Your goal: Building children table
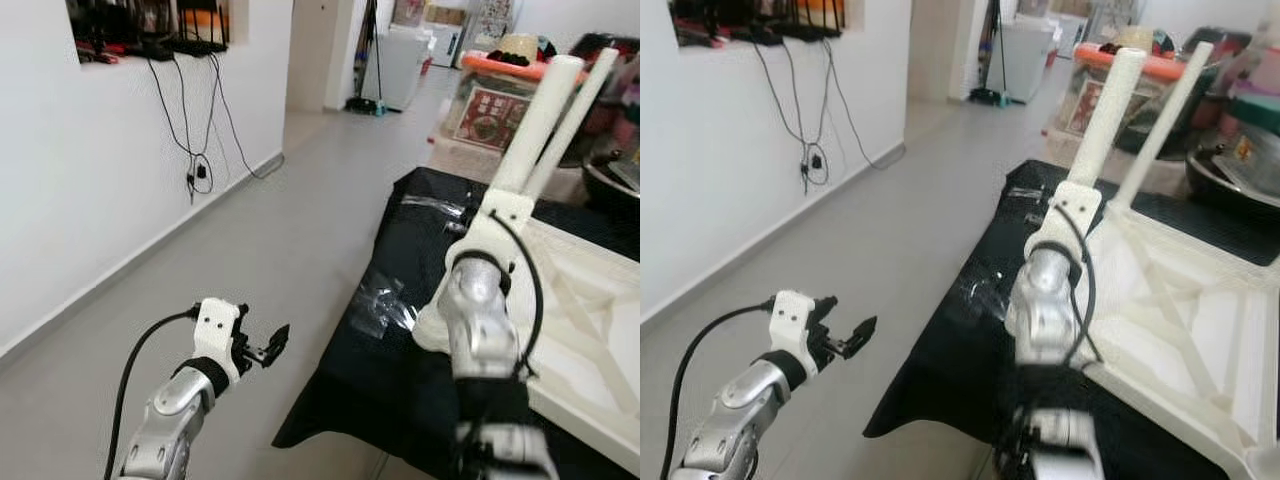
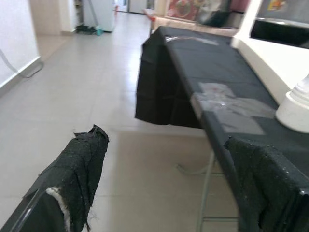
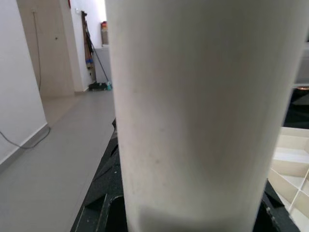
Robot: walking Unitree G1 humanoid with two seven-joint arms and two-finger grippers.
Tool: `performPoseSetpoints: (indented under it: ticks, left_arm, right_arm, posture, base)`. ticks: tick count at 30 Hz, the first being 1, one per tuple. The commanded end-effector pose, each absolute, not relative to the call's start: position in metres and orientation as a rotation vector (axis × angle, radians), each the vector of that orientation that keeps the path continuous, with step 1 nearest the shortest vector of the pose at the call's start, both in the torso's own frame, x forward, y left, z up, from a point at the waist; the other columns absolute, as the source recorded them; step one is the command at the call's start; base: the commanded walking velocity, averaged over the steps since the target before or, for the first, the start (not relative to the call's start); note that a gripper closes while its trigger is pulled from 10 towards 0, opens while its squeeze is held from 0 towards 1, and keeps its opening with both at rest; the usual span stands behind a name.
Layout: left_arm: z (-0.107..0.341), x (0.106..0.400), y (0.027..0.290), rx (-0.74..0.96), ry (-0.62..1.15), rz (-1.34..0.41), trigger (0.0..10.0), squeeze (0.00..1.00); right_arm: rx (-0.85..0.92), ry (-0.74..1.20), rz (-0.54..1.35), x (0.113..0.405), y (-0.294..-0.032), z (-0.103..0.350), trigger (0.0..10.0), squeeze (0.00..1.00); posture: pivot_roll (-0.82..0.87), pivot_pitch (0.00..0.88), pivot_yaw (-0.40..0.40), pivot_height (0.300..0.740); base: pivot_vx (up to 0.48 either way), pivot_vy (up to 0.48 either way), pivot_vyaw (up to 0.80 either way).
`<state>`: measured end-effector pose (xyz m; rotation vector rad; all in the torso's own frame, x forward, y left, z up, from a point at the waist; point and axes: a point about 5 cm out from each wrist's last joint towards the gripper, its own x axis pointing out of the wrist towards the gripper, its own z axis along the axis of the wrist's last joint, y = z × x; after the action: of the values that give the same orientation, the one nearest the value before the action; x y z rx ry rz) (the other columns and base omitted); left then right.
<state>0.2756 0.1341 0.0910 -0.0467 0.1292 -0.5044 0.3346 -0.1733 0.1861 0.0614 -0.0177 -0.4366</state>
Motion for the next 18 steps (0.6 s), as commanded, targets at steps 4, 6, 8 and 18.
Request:
performPoseSetpoints:
  ticks: [4, 6, 8, 18]
  left_arm:
    - [0.090, 0.276, 0.130, -0.050, 0.140, -0.526, 10.0, 0.00]
    - [0.090, 0.276, 0.130, -0.050, 0.140, -0.526, 10.0, 0.00]
    - [0.092, 0.278, 0.128, -0.055, 0.134, -0.524, 10.0, 0.00]
    - [0.091, 0.276, 0.130, -0.054, 0.135, -0.522, 10.0, 0.00]
  right_arm:
    - [0.042, 0.114, -0.339, 0.331, -0.166, 0.155, 10.0, 1.00]
    - [0.042, 0.114, -0.339, 0.331, -0.166, 0.155, 10.0, 1.00]
    - [0.040, 0.022, -0.132, 0.362, -0.168, 0.193, 10.0, 0.00]
    - [-0.004, 0.020, 0.321, 0.381, -0.166, 0.213, 10.0, 0.00]
  posture:
    - [-0.01, 0.000, -0.075, 0.740]
    - [-0.01, 0.000, -0.075, 0.740]
    - [0.00, 0.000, -0.074, 0.740]
    - [0.01, 0.000, -0.080, 0.740]
  base:
    - [0.000, 0.000, 0.00]
    - [0.000, 0.000, 0.00]
    - [0.000, 0.000, 0.00]
    - [0.000, 0.000, 0.00]
